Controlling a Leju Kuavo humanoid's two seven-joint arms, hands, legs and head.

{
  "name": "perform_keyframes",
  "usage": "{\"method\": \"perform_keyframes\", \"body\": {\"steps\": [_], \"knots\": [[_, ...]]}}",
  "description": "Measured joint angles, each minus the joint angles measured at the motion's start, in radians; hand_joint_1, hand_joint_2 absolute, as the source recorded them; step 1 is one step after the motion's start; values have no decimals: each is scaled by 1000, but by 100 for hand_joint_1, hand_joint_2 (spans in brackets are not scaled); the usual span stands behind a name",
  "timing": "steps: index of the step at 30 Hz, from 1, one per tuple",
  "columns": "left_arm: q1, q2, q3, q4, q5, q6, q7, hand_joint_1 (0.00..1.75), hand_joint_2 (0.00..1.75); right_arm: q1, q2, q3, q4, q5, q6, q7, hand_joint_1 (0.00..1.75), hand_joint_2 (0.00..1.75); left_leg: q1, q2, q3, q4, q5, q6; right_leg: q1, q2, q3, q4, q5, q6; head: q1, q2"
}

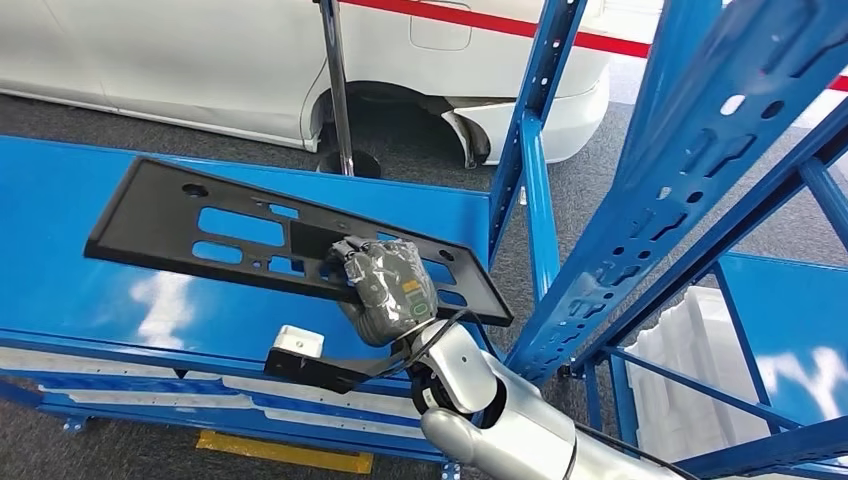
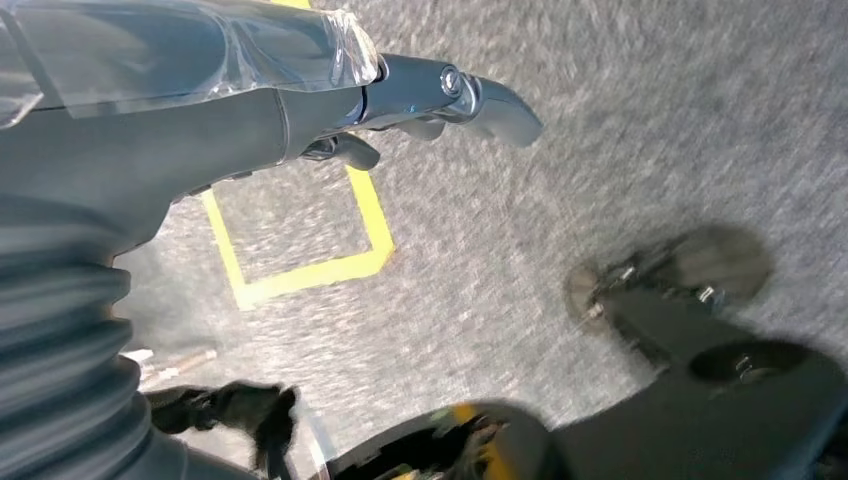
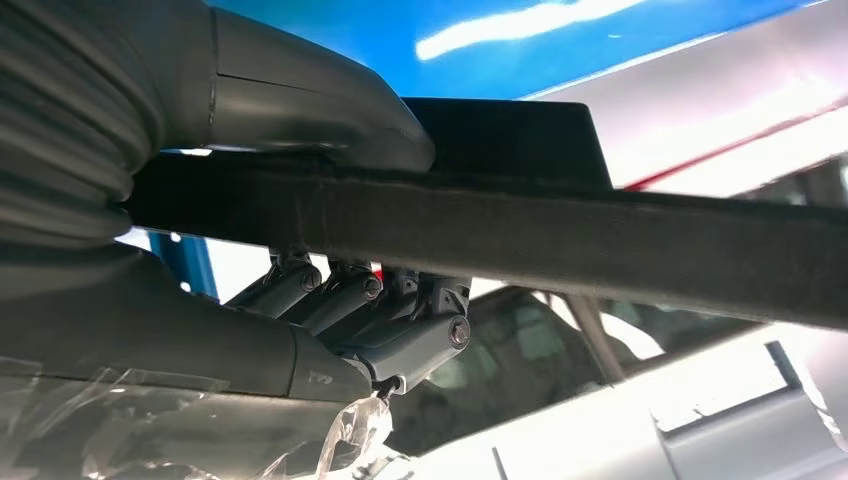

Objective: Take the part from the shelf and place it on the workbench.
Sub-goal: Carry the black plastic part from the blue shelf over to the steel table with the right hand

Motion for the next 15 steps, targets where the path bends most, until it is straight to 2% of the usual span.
{"method": "perform_keyframes", "body": {"steps": [2,3,4,5,6,8,9,10,11,13,14,15], "knots": [[-4,4,-1,0,-10,0,9,0,175,-1,-1,-3,7,-2,0,7,175,175,0,0,3,-7,4,0,-9,-3,-56,123,-55,8,3,0],[-8,6,-2,0,-17,0,14,0,175,-1,-1,-4,10,-2,-1,10,175,175,-2,0,5,-9,4,-1,-11,-4,-79,164,-65,8,3,0],[-12,7,-3,0,-24,0,20,0,175,0,-3,-5,13,-3,-1,13,175,175,-4,0,8,-10,4,-2,-11,-4,-88,172,-56,4,3,0],[-15,8,-4,0,-30,0,25,0,175,1,-5,-7,15,-3,-2,16,175,175,-8,-1,13,-13,3,-2,-9,-3,-81,142,-28,-5,3,0],[-17,8,-6,0,-35,0,28,0,175,3,-7,-10,17,-3,-2,19,175,175,-13,-2,22,-20,2,-3,-4,-2,-57,78,14,-20,3,0],[-20,4,-11,0,-43,1,33,0,175,9,-10,-14,19,-2,-6,25,175,175,-20,-4,42,-45,4,-4,18,5,6,-77,96,-60,1,0],[-22,0,-14,-1,-46,1,34,0,175,13,-10,-14,19,-2,-9,26,175,175,-23,-5,51,-58,6,-6,29,7,28,-132,118,-77,0,0],[-25,-3,-16,-1,-48,2,36,0,175,18,-10,-14,20,-2,-12,27,175,175,-25,-5,56,-68,7,-8,38,9,42,-166,126,-88,-2,0],[-27,-4,-18,-1,-48,2,37,0,175,23,-9,-14,21,-1,-14,27,175,175,-30,-6,60,-75,8,-11,43,9,52,-186,123,-94,-3,0],[-28,-7,-19,-2,-47,2,37,0,175,35,-4,-13,22,-1,-14,27,175,175,-34,-5,59,-76,2,-12,37,5,73,-227,119,-94,-4,0],[-28,-7,-20,-2,-47,3,36,0,175,40,-1,-13,23,0,-14,27,175,175,-36,-4,48,-55,-13,-12,33,2,85,-245,119,-94,-5,0],[-27,-7,-20,-2,-45,3,35,0,175,43,1,-13,23,0,-14,27,175,175,-39,-3,26,-9,-39,-10,29,0,93,-258,122,-93,-7,0]]}}
